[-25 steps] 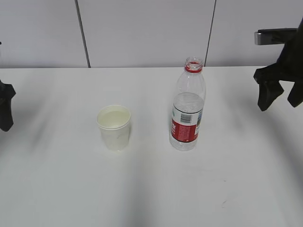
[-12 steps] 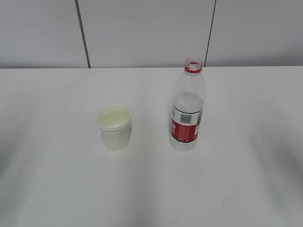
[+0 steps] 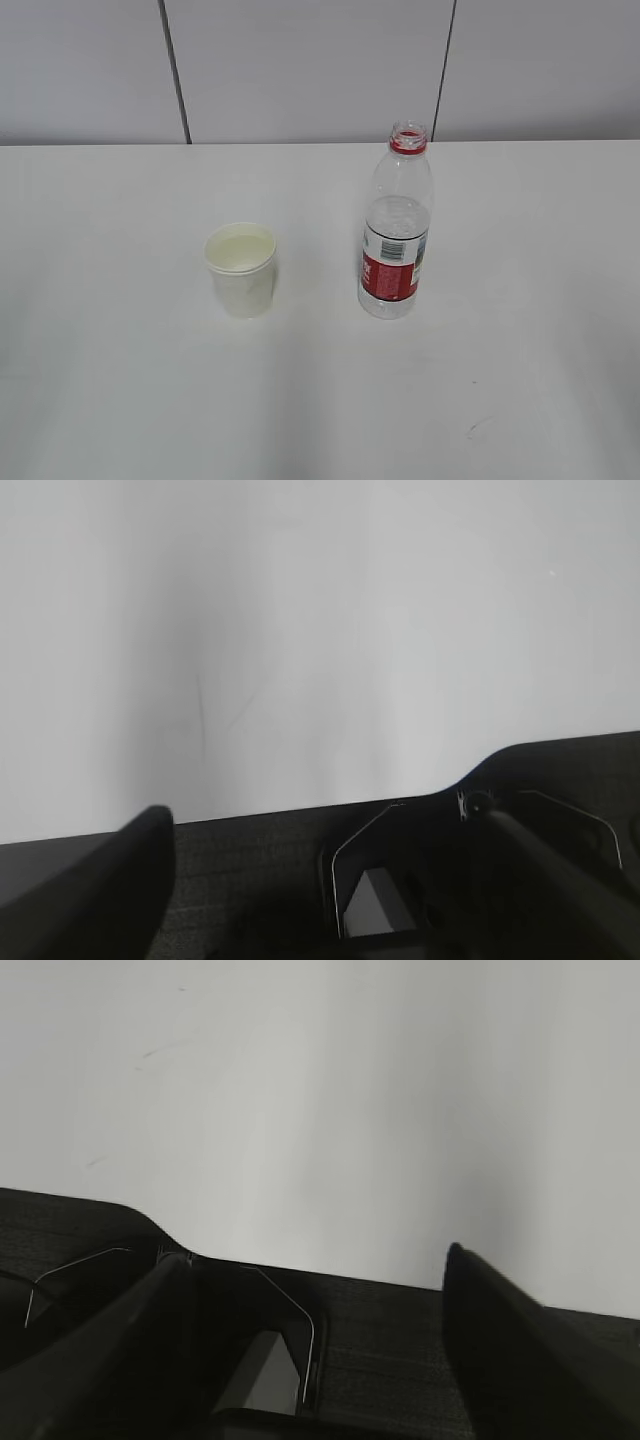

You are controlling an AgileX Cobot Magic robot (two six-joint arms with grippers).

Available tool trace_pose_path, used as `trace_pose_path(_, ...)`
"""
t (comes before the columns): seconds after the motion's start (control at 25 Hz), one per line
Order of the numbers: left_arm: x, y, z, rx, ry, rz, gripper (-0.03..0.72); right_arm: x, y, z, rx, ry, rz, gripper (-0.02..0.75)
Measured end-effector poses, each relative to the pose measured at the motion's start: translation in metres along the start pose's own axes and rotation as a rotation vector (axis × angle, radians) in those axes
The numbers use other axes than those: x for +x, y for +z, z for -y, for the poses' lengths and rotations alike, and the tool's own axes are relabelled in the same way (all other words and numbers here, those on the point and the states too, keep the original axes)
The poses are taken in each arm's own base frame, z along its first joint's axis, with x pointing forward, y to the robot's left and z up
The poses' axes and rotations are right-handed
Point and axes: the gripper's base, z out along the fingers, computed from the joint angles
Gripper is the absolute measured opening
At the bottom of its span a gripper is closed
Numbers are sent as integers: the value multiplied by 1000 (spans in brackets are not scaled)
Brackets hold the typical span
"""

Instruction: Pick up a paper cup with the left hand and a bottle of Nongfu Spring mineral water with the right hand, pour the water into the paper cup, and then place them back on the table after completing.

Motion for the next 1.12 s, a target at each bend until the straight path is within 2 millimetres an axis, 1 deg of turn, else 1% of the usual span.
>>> trace_pose_path(0.16,10,-8,1,-2,1,84,553,16,4,-1,-1,-11,-3,568)
trace_pose_path(0.24,15,-13,1,-5,2,138,553,24,4,-1,1,-21,23,568)
trace_pose_path(0.4,28,-25,2,-12,4,286,553,38,-7,-3,11,-34,151,568)
trace_pose_path(0.56,41,-29,3,-18,6,450,552,56,-21,-5,21,-46,309,568)
trace_pose_path(0.72,54,-33,4,-19,7,557,552,78,-35,-7,31,-60,484,568)
trace_pose_path(0.76,55,-34,4,-18,7,568,552,81,-36,-8,30,-60,505,568)
trace_pose_path(1.12,55,-34,4,-16,6,571,552,84,-36,-5,50,21,516,568)
